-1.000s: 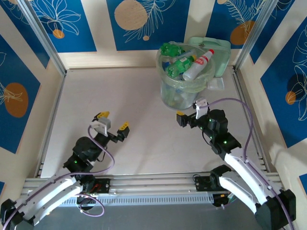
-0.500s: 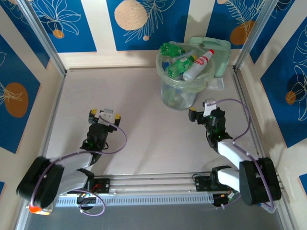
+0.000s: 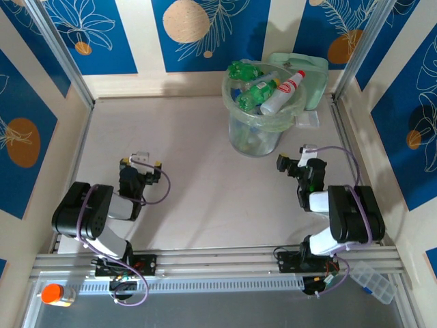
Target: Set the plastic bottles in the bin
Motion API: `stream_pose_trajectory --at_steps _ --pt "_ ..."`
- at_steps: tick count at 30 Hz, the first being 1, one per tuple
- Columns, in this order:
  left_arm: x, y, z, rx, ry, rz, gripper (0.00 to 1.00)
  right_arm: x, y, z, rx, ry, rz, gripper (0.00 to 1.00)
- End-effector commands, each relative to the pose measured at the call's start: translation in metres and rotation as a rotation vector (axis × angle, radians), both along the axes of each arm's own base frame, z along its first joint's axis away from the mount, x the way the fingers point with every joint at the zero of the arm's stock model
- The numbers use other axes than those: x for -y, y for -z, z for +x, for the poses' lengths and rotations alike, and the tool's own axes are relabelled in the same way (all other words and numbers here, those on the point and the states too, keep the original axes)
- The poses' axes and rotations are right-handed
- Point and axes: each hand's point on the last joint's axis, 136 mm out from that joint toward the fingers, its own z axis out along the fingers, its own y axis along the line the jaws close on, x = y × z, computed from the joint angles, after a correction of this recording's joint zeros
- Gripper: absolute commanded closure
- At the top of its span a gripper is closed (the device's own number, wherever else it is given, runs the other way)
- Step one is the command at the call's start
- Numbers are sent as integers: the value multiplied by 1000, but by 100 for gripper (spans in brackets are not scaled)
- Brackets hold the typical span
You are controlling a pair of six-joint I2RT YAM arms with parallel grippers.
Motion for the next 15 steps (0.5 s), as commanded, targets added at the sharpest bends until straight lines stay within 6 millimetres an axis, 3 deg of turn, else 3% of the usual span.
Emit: stream_pose_trajectory --at_steps 1,8,12,15 --pt "2 -6 13 -15 6 -41 1 -15 -25 21 61 -100 19 1" --pt "1 -2 18 -58 36 -81 1 -24 -21 24 24 -125 -32 1" --pt "12 -3 14 -48 107 -77 1 -45 -25 15 58 -283 -4 1" --pt "12 -3 15 -51 113 -80 1 -46 -25 14 61 -291 -2 1"
